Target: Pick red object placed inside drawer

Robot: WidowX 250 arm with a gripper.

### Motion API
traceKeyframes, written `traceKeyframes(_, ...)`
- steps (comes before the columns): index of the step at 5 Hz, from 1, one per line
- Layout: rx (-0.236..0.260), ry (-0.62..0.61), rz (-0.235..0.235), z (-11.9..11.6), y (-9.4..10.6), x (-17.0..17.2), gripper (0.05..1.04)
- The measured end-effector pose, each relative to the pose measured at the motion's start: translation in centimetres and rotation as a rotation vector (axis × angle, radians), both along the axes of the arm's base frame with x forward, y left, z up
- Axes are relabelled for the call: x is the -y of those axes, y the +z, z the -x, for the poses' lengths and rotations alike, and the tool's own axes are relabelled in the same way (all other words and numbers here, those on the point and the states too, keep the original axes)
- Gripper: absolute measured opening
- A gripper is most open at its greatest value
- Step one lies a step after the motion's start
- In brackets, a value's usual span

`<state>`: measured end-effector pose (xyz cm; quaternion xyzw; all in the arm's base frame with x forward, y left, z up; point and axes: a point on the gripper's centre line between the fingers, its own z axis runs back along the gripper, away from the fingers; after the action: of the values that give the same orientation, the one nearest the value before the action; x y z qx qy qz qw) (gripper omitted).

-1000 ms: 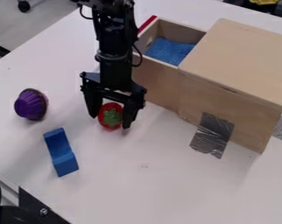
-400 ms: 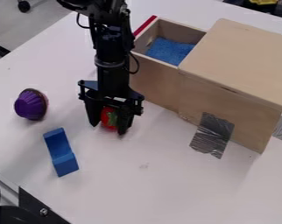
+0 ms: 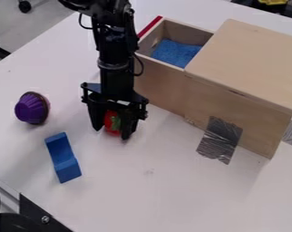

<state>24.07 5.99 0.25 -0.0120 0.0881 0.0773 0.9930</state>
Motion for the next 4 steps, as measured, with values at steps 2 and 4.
traceKeyframes(2,0.021,-0.067,0.023,-1.1,4.5,1.3,0.756)
traceKeyframes(4,0.1,-0.117,0.032,-3.4,9.0,2.4,0.756)
